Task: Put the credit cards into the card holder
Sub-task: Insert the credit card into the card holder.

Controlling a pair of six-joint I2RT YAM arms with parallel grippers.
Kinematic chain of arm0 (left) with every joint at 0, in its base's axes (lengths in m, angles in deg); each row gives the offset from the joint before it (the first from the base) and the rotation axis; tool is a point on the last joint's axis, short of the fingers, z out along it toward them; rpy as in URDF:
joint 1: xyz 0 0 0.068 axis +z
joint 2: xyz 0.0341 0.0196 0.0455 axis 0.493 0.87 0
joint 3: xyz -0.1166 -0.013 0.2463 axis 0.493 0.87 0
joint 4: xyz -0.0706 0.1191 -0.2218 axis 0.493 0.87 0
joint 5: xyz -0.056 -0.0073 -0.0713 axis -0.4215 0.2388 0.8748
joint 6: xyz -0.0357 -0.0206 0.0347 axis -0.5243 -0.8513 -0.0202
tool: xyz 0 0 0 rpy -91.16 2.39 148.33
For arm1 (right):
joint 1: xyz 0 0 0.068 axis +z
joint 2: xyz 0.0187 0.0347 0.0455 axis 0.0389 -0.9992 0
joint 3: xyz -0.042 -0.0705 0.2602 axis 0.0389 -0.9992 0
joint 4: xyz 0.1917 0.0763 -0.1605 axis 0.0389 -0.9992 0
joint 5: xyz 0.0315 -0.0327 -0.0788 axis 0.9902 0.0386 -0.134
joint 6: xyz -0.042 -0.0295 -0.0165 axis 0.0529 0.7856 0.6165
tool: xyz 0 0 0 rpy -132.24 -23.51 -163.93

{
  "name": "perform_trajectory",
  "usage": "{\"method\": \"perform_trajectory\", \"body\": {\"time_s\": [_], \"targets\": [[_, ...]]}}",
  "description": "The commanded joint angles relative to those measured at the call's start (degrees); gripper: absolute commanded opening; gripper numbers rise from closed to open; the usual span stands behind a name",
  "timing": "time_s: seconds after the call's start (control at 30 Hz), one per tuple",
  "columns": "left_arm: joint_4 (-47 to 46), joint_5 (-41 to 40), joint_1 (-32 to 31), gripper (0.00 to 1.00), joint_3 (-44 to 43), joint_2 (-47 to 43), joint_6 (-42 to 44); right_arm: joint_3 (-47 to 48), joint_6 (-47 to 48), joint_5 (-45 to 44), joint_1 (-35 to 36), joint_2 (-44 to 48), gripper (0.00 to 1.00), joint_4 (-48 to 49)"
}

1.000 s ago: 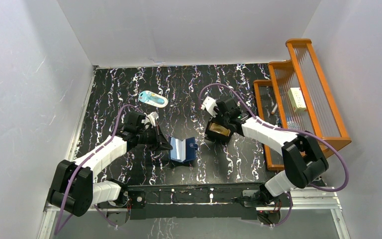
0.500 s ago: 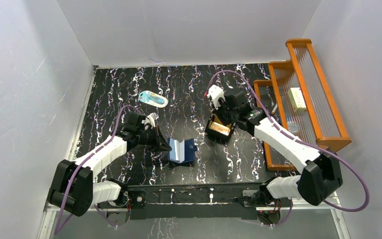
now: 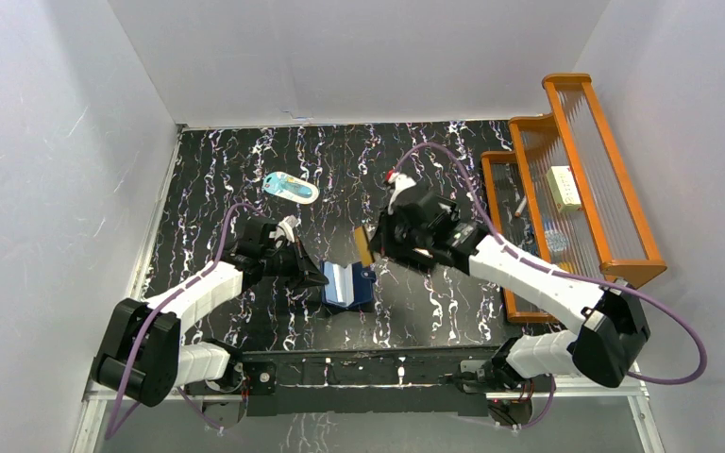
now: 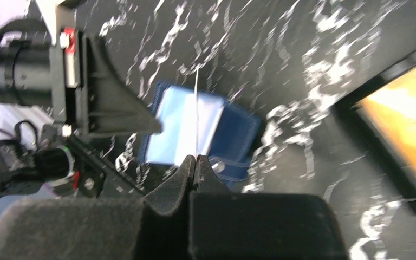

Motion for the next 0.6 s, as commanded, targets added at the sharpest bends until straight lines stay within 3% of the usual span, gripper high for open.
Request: {"method": "perform_trajectory", "body": {"time_s": [0.0,0.17,0.57], "targets": [[-2.77,1.59,-0.28,0.00,1.27,0.42,-1.46,-4.57,-15.16,-5.32,7.67,0.24,0.00,7.80],[-3.25,1.26,-0.25,0.01,1.98,0.55,-1.47,-6.50,-22.26,-11.15,12.00,-1.99,0.00,9.71],[-5.11,1.39,-0.28,0.00,3.28,1.93,-1.83,-3.04,-25.56,-17.45,18.02,-12.53,0.00,11.31]]}}
